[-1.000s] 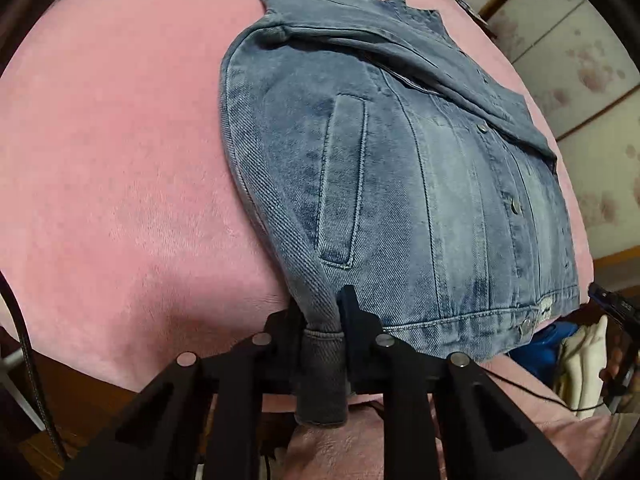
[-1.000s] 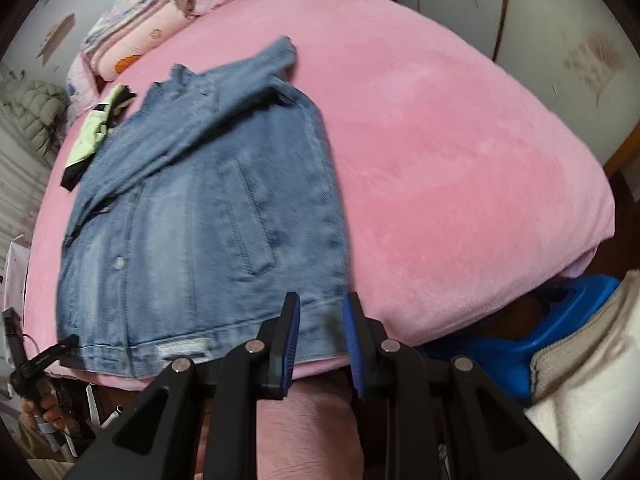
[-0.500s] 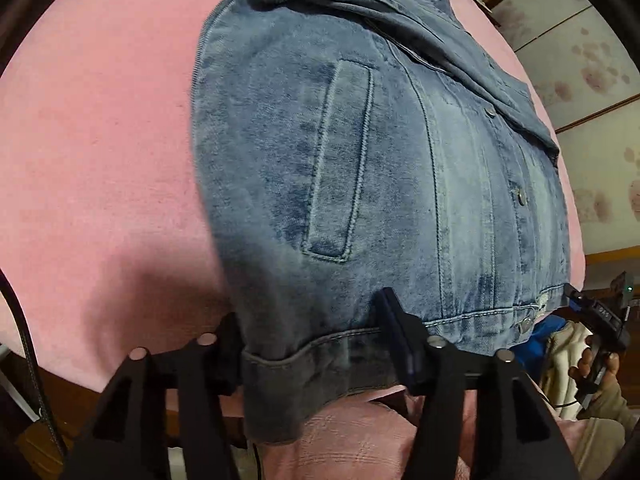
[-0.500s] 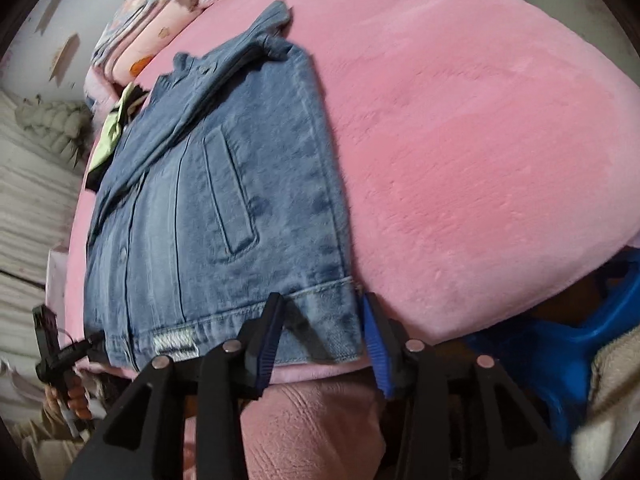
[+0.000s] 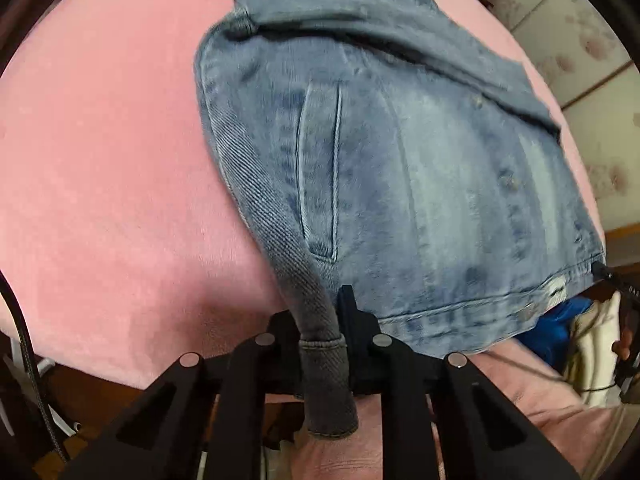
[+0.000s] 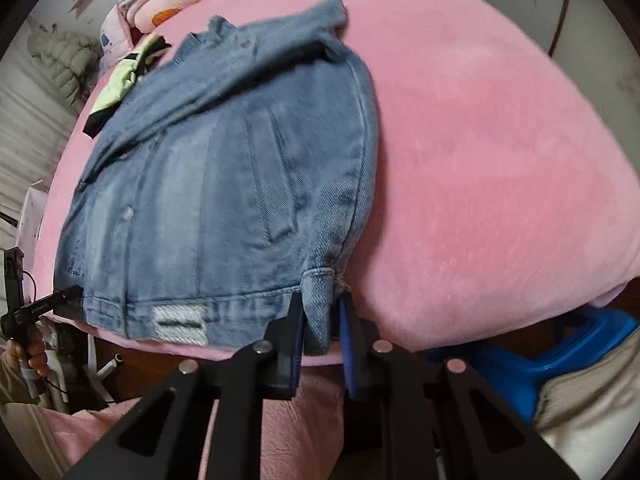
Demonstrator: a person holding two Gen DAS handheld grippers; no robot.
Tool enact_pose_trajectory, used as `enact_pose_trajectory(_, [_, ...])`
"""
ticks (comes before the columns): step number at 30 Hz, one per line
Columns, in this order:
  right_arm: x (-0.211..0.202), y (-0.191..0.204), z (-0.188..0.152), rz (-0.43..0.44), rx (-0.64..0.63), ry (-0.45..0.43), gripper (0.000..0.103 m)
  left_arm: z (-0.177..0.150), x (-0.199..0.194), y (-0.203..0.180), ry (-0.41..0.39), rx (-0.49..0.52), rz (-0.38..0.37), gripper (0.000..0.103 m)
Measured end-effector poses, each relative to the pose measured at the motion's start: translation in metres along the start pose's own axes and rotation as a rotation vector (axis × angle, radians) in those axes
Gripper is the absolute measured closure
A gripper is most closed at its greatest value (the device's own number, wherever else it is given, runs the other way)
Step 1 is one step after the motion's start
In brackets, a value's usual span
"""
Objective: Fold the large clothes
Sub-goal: 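Lift the hem with both grippers, fold it toward the collar and release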
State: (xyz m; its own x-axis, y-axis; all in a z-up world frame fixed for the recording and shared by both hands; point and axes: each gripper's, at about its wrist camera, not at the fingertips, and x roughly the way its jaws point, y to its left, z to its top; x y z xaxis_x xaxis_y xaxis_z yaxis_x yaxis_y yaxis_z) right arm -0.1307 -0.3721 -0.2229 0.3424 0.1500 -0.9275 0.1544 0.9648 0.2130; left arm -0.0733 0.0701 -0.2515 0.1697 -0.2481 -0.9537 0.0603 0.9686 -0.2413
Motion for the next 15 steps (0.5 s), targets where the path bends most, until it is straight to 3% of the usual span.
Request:
enact_pose_trajectory(3, [-0.029,0.014,0.016,0.043,0.018,-0.055,0.09,0.016,-0.033,0.004,-0.067,-0.129,-0.112,0.091])
enact_pose_trajectory(8, [-0.074,0.046,0.053,0.086,-0.011,-0.133,0.09,0.064,-0.09,-0.008,-0.188,-0.22,-0.197,0.091])
enact_pose_trajectory(12, [-0.105,0.064,0.107,0.117,0.003,-0.209,0.09,0.114,-0.119,-0.008,-0.242,-0.293,-0.198,0.091])
enact_pose_trajectory(15, [-0.114,0.067,0.151,0.133,0.033,-0.25,0.09,0.16,-0.13,-0.004,-0.28,-0.359,-0.153,0.091])
